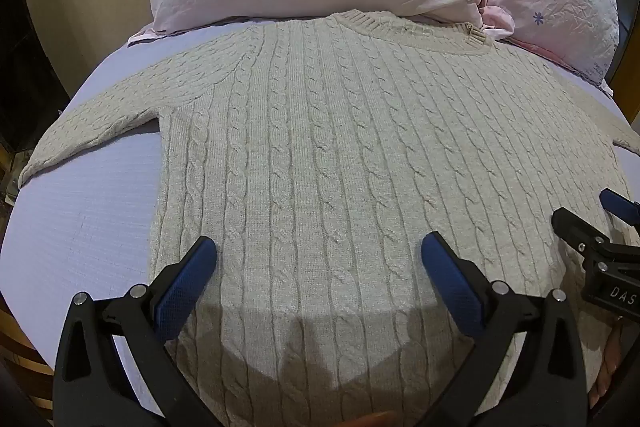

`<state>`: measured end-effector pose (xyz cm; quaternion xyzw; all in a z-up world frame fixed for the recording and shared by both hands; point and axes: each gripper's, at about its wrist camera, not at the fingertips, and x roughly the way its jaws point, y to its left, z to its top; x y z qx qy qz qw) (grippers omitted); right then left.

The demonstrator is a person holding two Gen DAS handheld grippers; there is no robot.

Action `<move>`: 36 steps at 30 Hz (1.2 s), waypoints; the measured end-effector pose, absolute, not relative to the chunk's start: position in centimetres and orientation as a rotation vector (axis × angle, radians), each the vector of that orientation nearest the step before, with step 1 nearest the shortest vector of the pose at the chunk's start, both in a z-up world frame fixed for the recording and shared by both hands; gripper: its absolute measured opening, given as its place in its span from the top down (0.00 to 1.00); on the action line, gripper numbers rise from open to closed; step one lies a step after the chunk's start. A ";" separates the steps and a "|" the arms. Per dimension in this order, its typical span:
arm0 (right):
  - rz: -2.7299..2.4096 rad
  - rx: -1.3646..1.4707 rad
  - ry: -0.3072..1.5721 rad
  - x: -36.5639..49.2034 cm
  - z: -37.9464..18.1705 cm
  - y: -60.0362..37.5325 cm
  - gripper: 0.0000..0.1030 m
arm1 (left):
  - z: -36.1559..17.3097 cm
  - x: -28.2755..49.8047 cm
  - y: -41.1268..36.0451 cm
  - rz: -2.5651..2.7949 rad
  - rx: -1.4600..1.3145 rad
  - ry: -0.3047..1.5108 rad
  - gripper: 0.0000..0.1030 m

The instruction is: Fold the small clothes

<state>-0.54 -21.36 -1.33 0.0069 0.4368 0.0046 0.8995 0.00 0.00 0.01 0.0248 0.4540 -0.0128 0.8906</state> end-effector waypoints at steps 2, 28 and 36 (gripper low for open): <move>0.010 0.014 0.904 -0.5 -1.3 -21.4 0.02 | 0.0 0.0 0.0 -0.027 0.051 0.941 0.01; 0.006 0.012 0.915 -0.5 -1.1 -21.6 0.02 | 0.0 0.0 0.0 -0.027 0.053 0.938 0.01; 0.019 0.003 0.938 -0.1 -1.0 -21.6 0.02 | -0.1 -0.2 0.0 -0.027 0.052 0.935 0.01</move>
